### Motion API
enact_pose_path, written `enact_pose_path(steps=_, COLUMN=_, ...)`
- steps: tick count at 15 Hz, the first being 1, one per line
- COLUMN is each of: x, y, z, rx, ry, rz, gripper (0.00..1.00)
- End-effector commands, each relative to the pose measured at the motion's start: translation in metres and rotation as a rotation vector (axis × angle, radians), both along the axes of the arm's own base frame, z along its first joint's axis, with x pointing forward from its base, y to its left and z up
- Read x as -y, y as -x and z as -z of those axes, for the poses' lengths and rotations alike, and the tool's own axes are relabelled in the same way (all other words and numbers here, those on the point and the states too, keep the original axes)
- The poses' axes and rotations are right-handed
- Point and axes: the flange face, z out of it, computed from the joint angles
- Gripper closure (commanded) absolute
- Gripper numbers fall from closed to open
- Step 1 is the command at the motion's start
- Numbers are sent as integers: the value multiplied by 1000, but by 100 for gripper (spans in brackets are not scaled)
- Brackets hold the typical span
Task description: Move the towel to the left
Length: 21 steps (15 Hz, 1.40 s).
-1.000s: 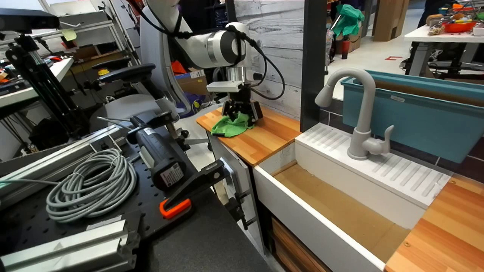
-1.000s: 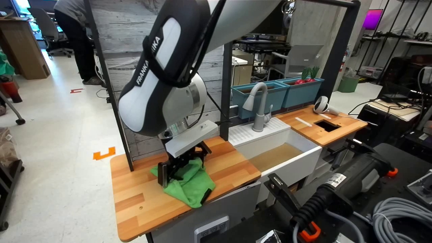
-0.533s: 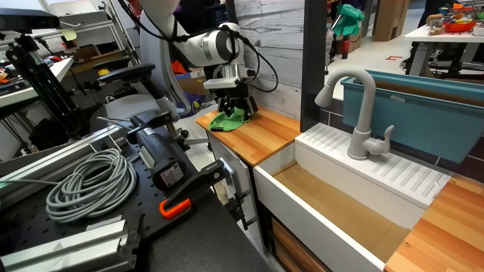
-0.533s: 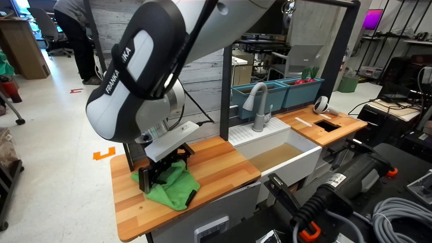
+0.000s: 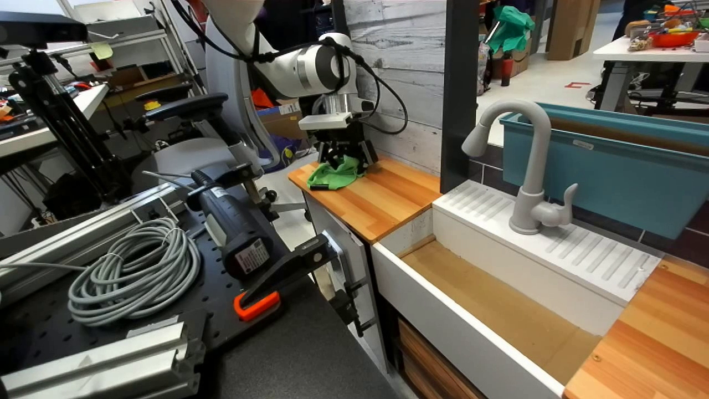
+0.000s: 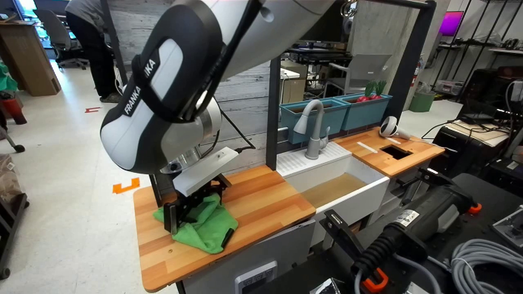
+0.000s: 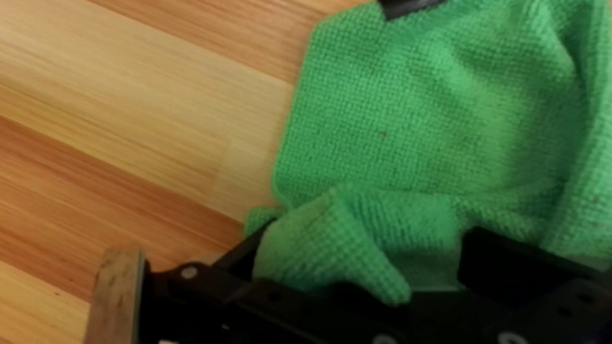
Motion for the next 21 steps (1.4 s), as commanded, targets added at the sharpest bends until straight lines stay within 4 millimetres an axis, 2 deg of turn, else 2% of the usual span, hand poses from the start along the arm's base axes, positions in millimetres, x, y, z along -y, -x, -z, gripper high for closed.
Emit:
enact_pose_path(steps=1, x=-7, y=8, z=-2, rx=23, ry=-26, rz=15, gripper=0)
enact_pose_path(steps=9, x=8, y=36, z=-43, rx=132, ry=-71, rz=131, gripper=0)
enact_pose_path(steps=14, x=25, y=64, z=-71, rx=174, ry=-117, rz=150, gripper=0)
enact_pose_path(steps=15, x=12, y=44, z=-52, rx=169, ry=-104, rz=133, gripper=0)
enact_pose_path(steps=17, x=18, y=55, z=-59, rx=166, ry=-104, rz=134, gripper=0)
enact_pose_path(steps=21, x=21, y=60, z=-63, rx=159, ry=-100, rz=135, gripper=0)
